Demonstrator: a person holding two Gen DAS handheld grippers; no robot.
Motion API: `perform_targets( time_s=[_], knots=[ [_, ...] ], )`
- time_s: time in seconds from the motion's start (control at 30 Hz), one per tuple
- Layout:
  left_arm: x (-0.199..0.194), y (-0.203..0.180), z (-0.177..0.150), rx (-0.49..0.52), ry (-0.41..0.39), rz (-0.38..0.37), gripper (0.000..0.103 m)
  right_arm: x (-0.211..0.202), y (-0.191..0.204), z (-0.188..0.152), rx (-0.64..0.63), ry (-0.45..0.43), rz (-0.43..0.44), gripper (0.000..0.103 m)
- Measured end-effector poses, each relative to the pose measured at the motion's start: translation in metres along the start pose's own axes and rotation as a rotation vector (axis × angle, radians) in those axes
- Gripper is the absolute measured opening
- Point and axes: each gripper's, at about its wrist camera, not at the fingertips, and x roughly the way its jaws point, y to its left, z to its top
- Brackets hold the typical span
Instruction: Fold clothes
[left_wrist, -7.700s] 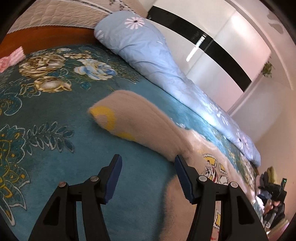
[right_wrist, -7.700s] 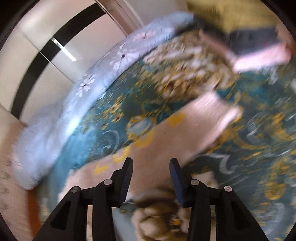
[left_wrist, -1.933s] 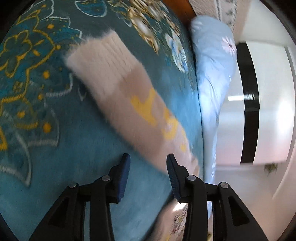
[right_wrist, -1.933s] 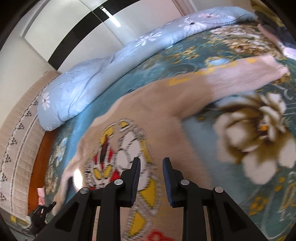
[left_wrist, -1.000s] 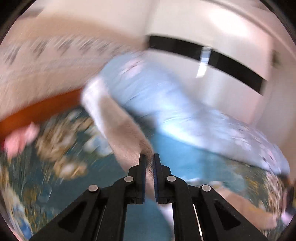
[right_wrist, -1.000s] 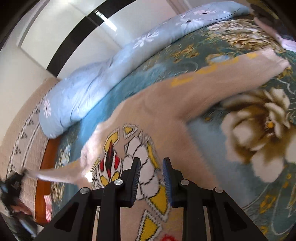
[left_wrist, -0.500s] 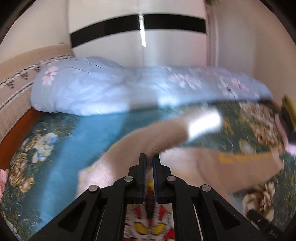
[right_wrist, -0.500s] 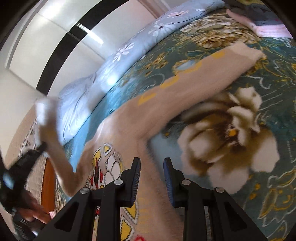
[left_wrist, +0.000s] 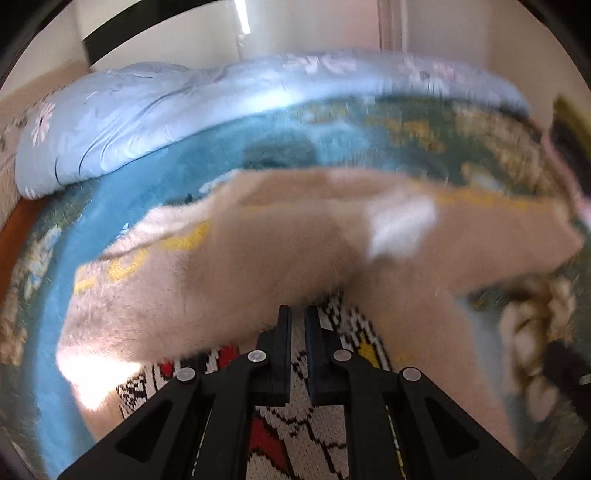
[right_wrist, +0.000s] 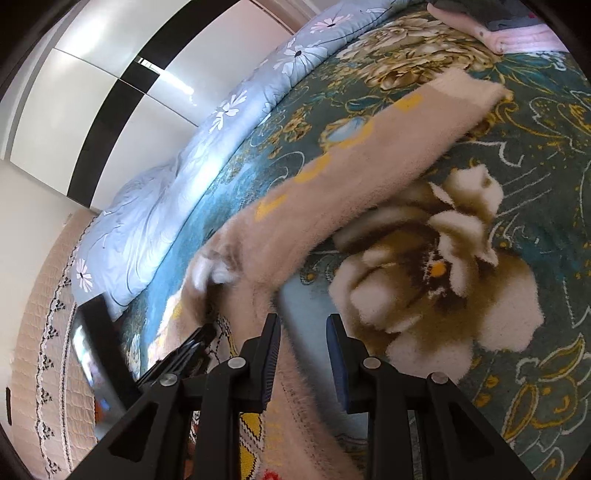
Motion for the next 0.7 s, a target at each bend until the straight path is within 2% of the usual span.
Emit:
perform_targets(
  time_s=[0.13,0.27,0.4,0.43,0.47,0.53,0.63,0.7],
  knots=[
    [-0.016,0.040,0.019,-0.245,-0.094,-0.052,0.007,0.003,0.003,-0.002,-0.012,0.013,-0.005,0.029],
    [-0.014,0.050,0.023,-0.243,-0.112,-0.124,0.006,0.005,0.003,-0.003,-0.020,0.020,-0.011,0.029],
    [-0.015,0.024,0.022,-0.097,-0.112,-0.147,0.008,0.006,0.002,-0.003,-0.013,0.023,-0.017,0.029],
    [-0.015,0.017,0.021,-0.058,-0.111,-0.152,0.015,0.007,0.002,-0.003,-0.010,0.025,-0.017,0.029],
    [-0.015,0.010,0.021,-0.019,-0.111,-0.157,0.031,0.008,0.002,-0.004,-0.009,0.029,-0.017,0.029],
    [-0.016,-0.004,0.020,0.059,-0.110,-0.167,0.049,0.008,0.001,-0.004,-0.010,0.034,-0.017,0.029],
    [-0.014,-0.021,0.017,0.157,-0.114,-0.164,0.052,0.007,0.000,-0.003,-0.003,0.030,-0.017,0.029],
    [-0.009,-0.029,0.016,0.204,-0.105,-0.109,0.052,0.007,-0.002,-0.002,0.004,0.031,-0.017,0.029]
  ],
)
